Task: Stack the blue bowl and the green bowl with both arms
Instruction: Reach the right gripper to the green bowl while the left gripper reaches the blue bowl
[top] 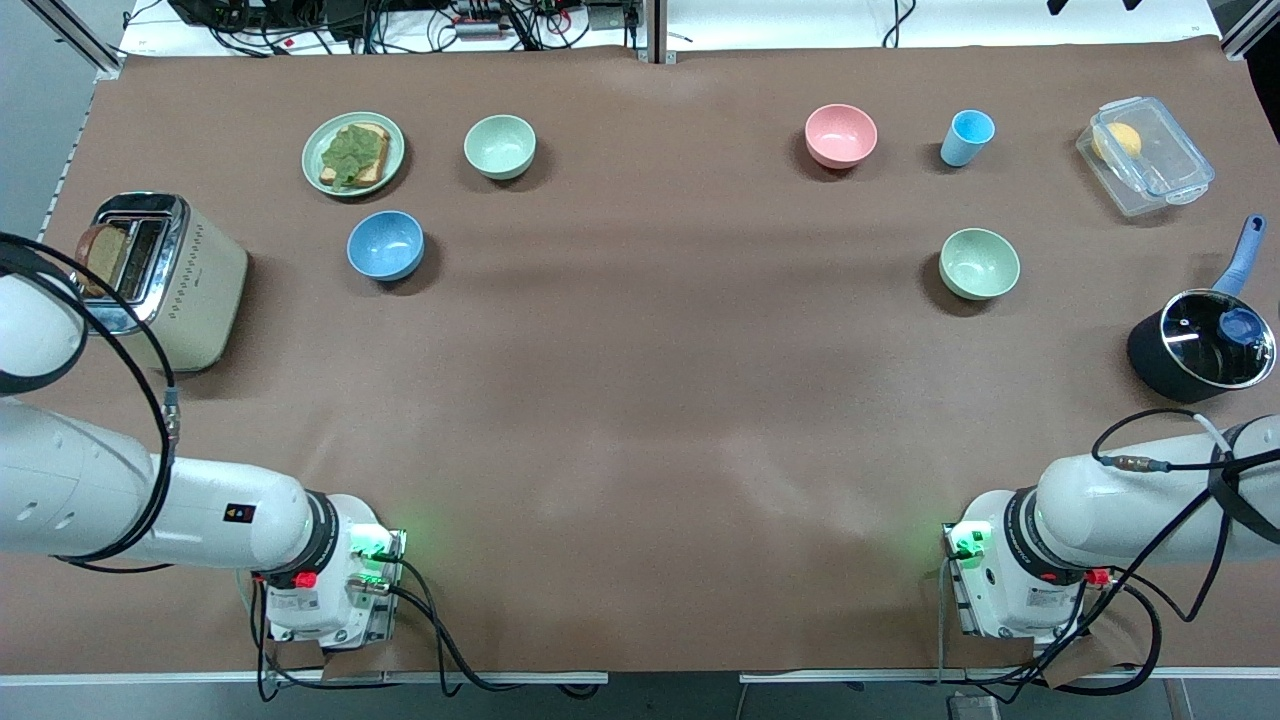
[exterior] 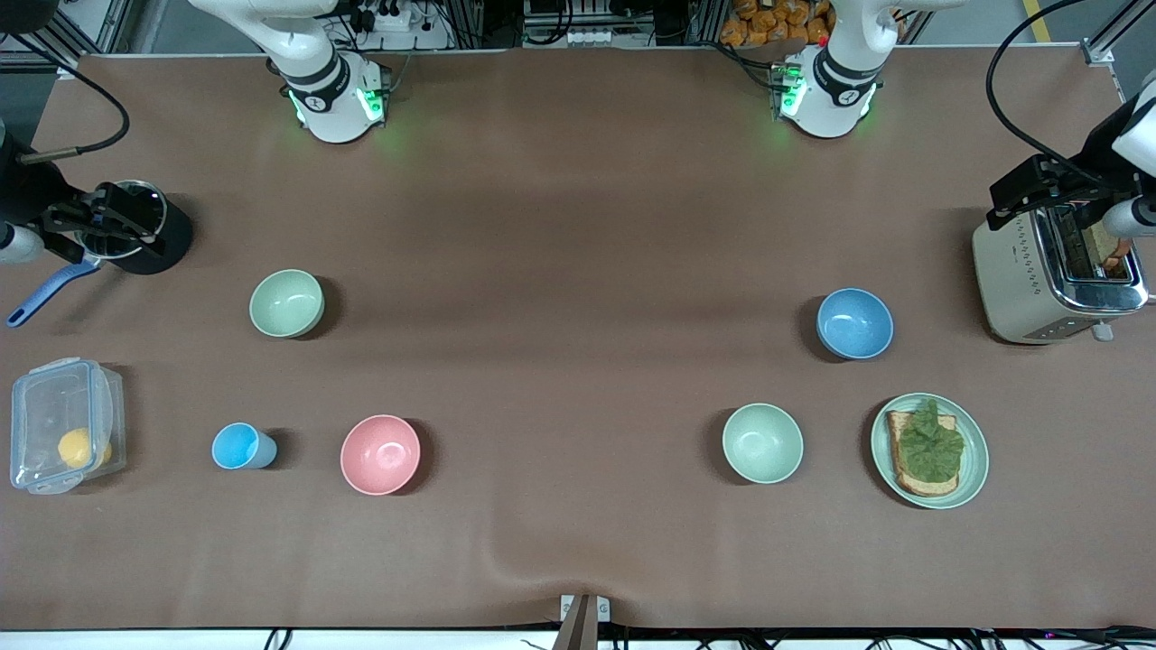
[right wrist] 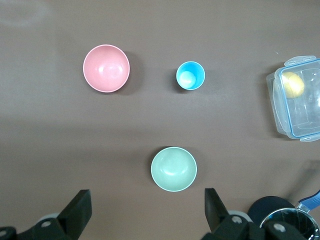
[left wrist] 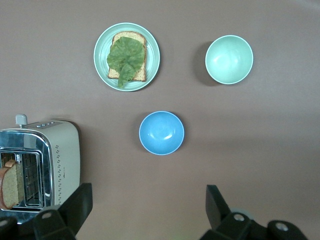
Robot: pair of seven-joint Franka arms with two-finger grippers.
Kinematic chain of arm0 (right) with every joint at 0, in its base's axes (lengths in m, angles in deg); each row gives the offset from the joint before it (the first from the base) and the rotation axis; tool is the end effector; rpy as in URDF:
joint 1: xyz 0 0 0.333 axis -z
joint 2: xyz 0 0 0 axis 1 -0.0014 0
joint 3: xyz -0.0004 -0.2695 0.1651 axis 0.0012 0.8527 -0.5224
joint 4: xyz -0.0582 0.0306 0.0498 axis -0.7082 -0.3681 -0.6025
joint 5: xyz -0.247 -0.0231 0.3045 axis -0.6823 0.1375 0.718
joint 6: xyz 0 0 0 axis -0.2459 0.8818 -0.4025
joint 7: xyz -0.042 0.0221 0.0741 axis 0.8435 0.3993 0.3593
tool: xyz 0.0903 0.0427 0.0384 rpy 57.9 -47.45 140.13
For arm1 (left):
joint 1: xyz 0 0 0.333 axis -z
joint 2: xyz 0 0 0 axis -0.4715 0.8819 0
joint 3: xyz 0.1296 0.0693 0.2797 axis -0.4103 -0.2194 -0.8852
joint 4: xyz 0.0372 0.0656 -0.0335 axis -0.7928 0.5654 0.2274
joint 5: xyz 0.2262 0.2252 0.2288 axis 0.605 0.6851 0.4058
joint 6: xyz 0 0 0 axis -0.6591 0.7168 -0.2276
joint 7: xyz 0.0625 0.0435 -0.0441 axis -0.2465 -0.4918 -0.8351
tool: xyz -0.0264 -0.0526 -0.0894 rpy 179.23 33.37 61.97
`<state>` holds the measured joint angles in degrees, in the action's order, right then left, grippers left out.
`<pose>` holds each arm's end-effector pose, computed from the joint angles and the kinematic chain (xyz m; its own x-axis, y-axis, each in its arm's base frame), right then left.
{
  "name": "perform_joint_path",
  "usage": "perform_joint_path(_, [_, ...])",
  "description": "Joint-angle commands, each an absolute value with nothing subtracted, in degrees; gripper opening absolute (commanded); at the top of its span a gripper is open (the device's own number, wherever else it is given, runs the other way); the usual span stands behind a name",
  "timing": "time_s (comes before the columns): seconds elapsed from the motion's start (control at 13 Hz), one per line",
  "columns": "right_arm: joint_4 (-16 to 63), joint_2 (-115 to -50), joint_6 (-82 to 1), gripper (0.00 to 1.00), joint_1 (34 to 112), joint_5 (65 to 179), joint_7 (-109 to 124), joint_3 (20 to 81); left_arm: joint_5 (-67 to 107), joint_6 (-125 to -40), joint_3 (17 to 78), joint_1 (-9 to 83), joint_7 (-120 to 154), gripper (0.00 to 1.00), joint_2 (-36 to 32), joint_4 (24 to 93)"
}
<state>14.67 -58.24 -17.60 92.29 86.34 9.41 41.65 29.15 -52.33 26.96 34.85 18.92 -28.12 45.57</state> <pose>0.5574 0.0120 0.6336 0.9964 0.0658 0.0530 0.0672 -0.9974 -0.0253 0.5454 -0.0414 0.6533 0.9999 -0.0011 0.0149 -0.0010 -1.0000 -0.0044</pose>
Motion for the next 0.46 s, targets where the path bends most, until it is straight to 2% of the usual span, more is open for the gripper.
perform_joint_path(0.0, [14.3,-58.2,-17.2,1.00,91.9,85.1,10.2,41.4,28.7,-51.4,27.1,34.5,19.4,1.00,-27.6,44.5])
perform_joint_path(0.38, [14.7,-59.2,-17.4,1.00,92.6,85.3,10.1,41.7,28.2,-51.1,27.1,33.2,20.6,1.00,-27.6,44.8])
